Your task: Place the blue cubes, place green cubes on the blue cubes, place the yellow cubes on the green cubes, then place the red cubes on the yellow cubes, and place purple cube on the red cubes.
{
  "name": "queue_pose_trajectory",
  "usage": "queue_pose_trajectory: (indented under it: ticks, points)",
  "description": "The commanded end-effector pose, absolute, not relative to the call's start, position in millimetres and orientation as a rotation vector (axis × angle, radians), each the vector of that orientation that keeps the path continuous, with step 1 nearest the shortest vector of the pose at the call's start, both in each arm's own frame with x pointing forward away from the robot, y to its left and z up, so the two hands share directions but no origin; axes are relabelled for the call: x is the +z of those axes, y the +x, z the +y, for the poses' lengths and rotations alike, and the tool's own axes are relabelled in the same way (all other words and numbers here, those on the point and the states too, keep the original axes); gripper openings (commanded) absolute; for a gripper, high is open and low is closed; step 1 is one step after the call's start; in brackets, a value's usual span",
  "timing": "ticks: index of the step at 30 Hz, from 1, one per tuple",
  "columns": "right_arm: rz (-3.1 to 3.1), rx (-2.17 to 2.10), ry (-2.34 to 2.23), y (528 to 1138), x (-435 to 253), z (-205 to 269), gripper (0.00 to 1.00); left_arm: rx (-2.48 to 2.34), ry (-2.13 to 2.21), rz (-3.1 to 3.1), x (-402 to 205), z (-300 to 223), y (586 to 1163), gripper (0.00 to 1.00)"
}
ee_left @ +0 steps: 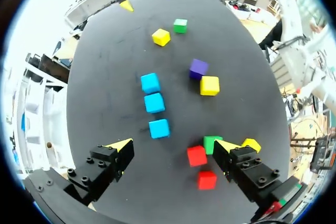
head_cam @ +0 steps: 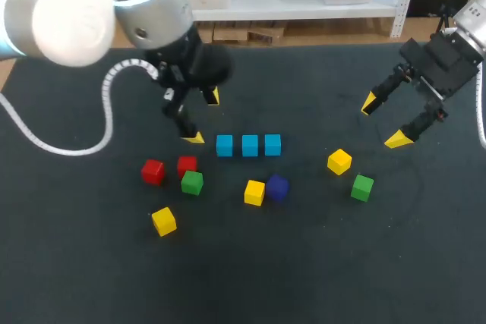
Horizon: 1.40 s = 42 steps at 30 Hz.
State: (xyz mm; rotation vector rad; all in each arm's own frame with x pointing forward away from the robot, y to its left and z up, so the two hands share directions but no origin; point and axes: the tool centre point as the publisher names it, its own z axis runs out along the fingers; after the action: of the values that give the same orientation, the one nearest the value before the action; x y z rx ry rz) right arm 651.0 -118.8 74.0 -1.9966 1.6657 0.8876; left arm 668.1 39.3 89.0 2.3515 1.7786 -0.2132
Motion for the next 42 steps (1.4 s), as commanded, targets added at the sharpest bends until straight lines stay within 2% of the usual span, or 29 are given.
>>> queue_pose_trajectory:
  ticks: [1, 10, 27, 42]
  points:
    - [1.664, 0.889, -1.996, 652, 74, -119, 1.0, -0.238, 2.33, 1.745, 96, 54, 653, 1.0]
    - [1.664, 0.889, -1.996, 652, 74, -119, 1.0, -0.263, 2.329, 1.71, 105, 71, 632, 1.0]
    - [1.664, 0.889, -1.996, 652, 74, -119, 1.0, -0.263, 2.329, 1.71, 105, 71, 632, 1.0]
    - [1.664, 0.889, -1.996, 652, 74, -119, 1.0, -0.281, 2.443, 1.649, 66, 45, 600, 1.0]
